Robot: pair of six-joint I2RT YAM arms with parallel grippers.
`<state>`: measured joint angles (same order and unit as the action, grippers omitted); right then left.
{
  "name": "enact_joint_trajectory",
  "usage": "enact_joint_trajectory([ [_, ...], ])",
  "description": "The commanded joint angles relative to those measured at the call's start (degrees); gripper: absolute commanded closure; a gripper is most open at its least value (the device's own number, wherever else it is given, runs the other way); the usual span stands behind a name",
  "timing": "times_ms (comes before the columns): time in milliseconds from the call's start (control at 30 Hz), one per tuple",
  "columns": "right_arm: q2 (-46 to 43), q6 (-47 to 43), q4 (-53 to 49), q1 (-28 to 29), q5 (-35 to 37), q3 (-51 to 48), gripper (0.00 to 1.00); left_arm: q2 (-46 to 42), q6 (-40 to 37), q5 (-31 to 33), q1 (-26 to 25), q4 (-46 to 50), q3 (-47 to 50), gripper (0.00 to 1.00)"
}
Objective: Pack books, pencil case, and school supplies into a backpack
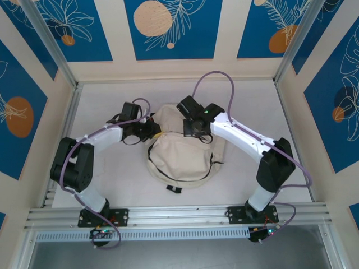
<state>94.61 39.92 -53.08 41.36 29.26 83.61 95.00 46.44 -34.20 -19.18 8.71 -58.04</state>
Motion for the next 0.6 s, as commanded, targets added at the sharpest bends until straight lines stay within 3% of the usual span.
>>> enact_joint_trajectory([
  [0,-6.25,7.3,-8.17,-2.97,9.47,-4.84,1.0,-1.58,-3.14,5.13,1.64,4.86,-1.46,1.0],
  [167,-11.78,10.21,-7.82,-8.6,8.97,-14.35,1.0,-1.4,-3.63,5.56,2.39,5.9,-1.79,1.0],
  [267,-13.16,6.45,-2.85,-11.15,2.66,-17.22,1.0,-1.14,-3.7,4.92,2.64,6.5,-2.56,1.0],
  [300,-13.65,4.98,-1.09,-11.38,0.04,-17.37,0.95,-1.18,-3.63,4.9,2.72,7.19,-3.05,0.93],
  [367,-15.27,2.69,2.01,-11.3,-3.21,-16.96,0.56,-1.98,-4.56,5.89,2.92,9.65,-4.4,0.58],
  [400,-16.71,1.79,3.32,-11.29,-3.45,-16.75,0.39,-2.72,-5.25,7.21,3.07,11.39,-5.27,0.45],
  [467,-19.92,-0.35,6.12,-12.13,-2.45,-16.43,0.21,-4.79,-7.04,11.23,3.65,15.02,-7.12,0.31],
  [567,-24.69,-5.64,11.42,-14.92,0.15,-16.63,0.06,-8.52,-9.76,19.49,5.71,20.63,-9.78,0.15],
])
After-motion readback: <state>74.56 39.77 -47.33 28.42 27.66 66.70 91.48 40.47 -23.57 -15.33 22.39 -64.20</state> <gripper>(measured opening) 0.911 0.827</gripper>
